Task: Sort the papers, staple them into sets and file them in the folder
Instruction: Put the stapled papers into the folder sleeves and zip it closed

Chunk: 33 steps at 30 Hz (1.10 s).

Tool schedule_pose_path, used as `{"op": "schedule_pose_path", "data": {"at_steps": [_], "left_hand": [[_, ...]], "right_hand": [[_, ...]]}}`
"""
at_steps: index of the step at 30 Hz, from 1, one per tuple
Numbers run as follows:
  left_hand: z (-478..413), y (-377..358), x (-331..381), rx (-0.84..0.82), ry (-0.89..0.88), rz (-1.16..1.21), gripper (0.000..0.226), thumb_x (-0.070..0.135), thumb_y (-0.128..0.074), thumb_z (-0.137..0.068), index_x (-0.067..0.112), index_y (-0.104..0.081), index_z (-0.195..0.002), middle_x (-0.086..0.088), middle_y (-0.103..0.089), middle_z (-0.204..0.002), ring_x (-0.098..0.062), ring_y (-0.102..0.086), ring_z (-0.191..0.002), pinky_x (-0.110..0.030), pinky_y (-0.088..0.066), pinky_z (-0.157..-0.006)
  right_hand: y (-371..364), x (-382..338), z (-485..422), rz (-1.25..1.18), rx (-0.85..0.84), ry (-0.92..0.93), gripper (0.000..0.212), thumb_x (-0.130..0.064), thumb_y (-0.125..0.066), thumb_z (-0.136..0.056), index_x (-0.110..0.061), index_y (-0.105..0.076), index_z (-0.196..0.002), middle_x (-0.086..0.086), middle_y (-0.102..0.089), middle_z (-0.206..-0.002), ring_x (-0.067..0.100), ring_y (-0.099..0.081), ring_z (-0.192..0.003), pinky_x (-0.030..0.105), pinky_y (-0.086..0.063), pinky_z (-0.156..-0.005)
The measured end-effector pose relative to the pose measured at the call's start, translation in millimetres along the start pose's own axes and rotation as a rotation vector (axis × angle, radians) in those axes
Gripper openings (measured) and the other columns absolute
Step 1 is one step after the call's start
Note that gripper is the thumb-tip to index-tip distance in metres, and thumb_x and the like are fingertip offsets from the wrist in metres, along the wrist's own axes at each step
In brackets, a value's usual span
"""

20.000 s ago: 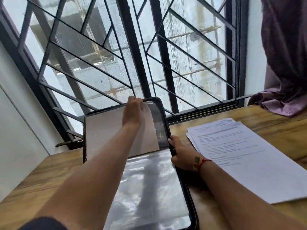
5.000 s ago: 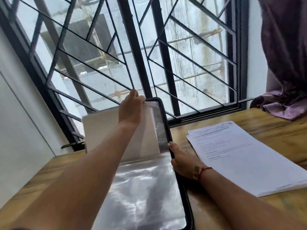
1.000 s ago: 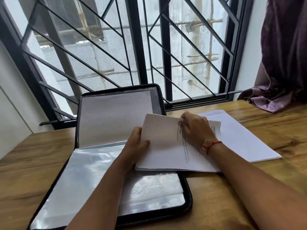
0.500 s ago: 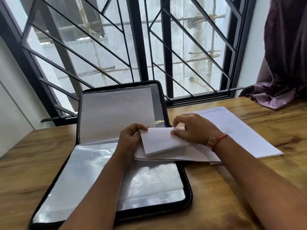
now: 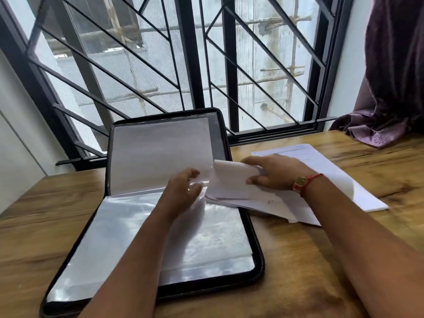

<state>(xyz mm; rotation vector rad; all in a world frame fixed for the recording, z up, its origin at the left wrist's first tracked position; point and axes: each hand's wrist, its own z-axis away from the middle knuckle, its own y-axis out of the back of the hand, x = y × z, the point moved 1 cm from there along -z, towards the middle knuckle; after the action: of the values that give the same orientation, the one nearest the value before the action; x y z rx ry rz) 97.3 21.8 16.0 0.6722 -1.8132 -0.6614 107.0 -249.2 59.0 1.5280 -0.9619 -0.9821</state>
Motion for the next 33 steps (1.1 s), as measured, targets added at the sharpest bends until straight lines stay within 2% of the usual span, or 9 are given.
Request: {"op": "schedule_pose_path", "data": {"at_steps": [1, 3, 6, 12, 16, 19, 23, 28, 33], "left_hand": [[0.4, -0.4, -4.0, -0.06, -0.009, -0.088, 0.047, 0.041, -0.075, -0.082, 0.013, -0.066, -0.118, -0.003, -0.067, -0.112, -0.02, -0.061, -0.103, -0.023, -0.042, -0.085], [0.2, -0.5, -9.2, -0.15, -0.015, -0.236, 0.076, 0.084, -0.064, -0.057, 0.027, -0.065, -0.108, 0.004, -0.062, -0.107, -0.016, -0.055, -0.102, -0.031, -0.044, -0.087], [-0.5, -2.1, -11.1, -0.213, -0.005, -0.352, 0.087, 0.103, -0.05, -0.035, 0.043, -0.056, -0.097, 0.011, -0.054, -0.106, -0.015, -0.047, -0.107, -0.035, -0.042, -0.094], [0.5, 4.1, -3.9, -0.212, -0.086, -0.237, 0.058, 0.08, -0.067, -0.054, 0.035, -0.067, -0.091, 0.007, -0.064, -0.101, -0.019, -0.058, -0.102, -0.035, -0.046, -0.093], [1.1, 4.7, -2.6, -0.156, -0.074, -0.202, 0.018, 0.045, -0.078, -0.081, 0.031, -0.067, -0.078, 0.004, -0.07, -0.091, -0.019, -0.063, -0.091, -0.032, -0.048, -0.083], [1.0, 4.3, -3.8, -0.115, -0.032, -0.206, 0.021, 0.054, -0.064, -0.082, 0.037, -0.064, -0.07, 0.004, -0.073, -0.087, -0.021, -0.063, -0.084, -0.035, -0.051, -0.081], [0.1, 4.3, -1.0, -0.089, -0.03, -0.216, 0.02, 0.038, -0.063, -0.097, 0.026, -0.077, -0.088, 0.004, -0.071, -0.084, -0.022, -0.064, -0.086, -0.03, -0.044, -0.076], [-2.2, 2.6, -3.1, -0.113, 0.004, -0.191, 0.028, 0.032, -0.055, -0.101, 0.023, -0.076, -0.085, 0.001, -0.076, -0.091, -0.022, -0.066, -0.092, -0.037, -0.05, -0.087], [-1.3, 1.9, 0.5, -0.11, 0.005, -0.153, 0.029, 0.028, -0.053, -0.102, 0.018, -0.077, -0.088, -0.002, -0.076, -0.092, -0.023, -0.067, -0.093, -0.035, -0.05, -0.086]], "right_hand": [[2.5, 5.5, 1.0, 0.009, -0.003, -0.014, 0.055, -0.06, -0.058, -0.089, -0.053, -0.039, -0.139, 0.002, -0.061, -0.129, 0.027, -0.057, -0.114, 0.038, -0.047, -0.086], [5.0, 16.1, 2.6, 0.003, -0.02, -0.048, 0.057, -0.06, -0.059, -0.089, -0.052, -0.039, -0.142, 0.002, -0.059, -0.134, 0.026, -0.055, -0.119, 0.038, -0.046, -0.091], [4.5, 29.8, 2.3, -0.064, -0.046, -0.083, 0.059, -0.058, -0.06, -0.088, -0.047, -0.042, -0.143, 0.001, -0.058, -0.137, 0.025, -0.053, -0.123, 0.04, -0.045, -0.1], [2.5, 47.3, 3.3, -0.209, -0.07, -0.115, 0.057, -0.052, -0.064, -0.089, -0.036, -0.05, -0.142, -0.001, -0.058, -0.138, 0.022, -0.053, -0.123, 0.034, -0.04, -0.104], [2.9, 56.5, 7.9, -0.297, -0.085, -0.14, 0.052, -0.049, -0.066, -0.089, -0.036, -0.054, -0.137, -0.003, -0.06, -0.135, 0.019, -0.054, -0.12, 0.033, -0.041, -0.103], [2.8, 57.8, 8.8, -0.308, -0.112, -0.142, 0.049, -0.051, -0.066, -0.088, -0.037, -0.056, -0.134, -0.003, -0.062, -0.131, 0.019, -0.056, -0.116, 0.035, -0.042, -0.102], [1.3, 54.1, 8.7, -0.287, -0.104, -0.15, 0.054, -0.051, -0.067, -0.087, -0.036, -0.054, -0.137, -0.001, -0.061, -0.132, 0.021, -0.055, -0.116, 0.032, -0.042, -0.098], [0.3, 42.5, 8.3, -0.218, -0.085, -0.118, 0.058, -0.052, -0.067, -0.086, -0.037, -0.051, -0.14, 0.001, -0.061, -0.133, 0.022, -0.055, -0.118, 0.035, -0.043, -0.099], [4.7, 24.1, 11.5, -0.195, -0.127, -0.07, 0.054, -0.056, -0.065, -0.086, -0.041, -0.053, -0.136, -0.003, -0.061, -0.13, 0.018, -0.055, -0.114, 0.033, -0.043, -0.094]]}}
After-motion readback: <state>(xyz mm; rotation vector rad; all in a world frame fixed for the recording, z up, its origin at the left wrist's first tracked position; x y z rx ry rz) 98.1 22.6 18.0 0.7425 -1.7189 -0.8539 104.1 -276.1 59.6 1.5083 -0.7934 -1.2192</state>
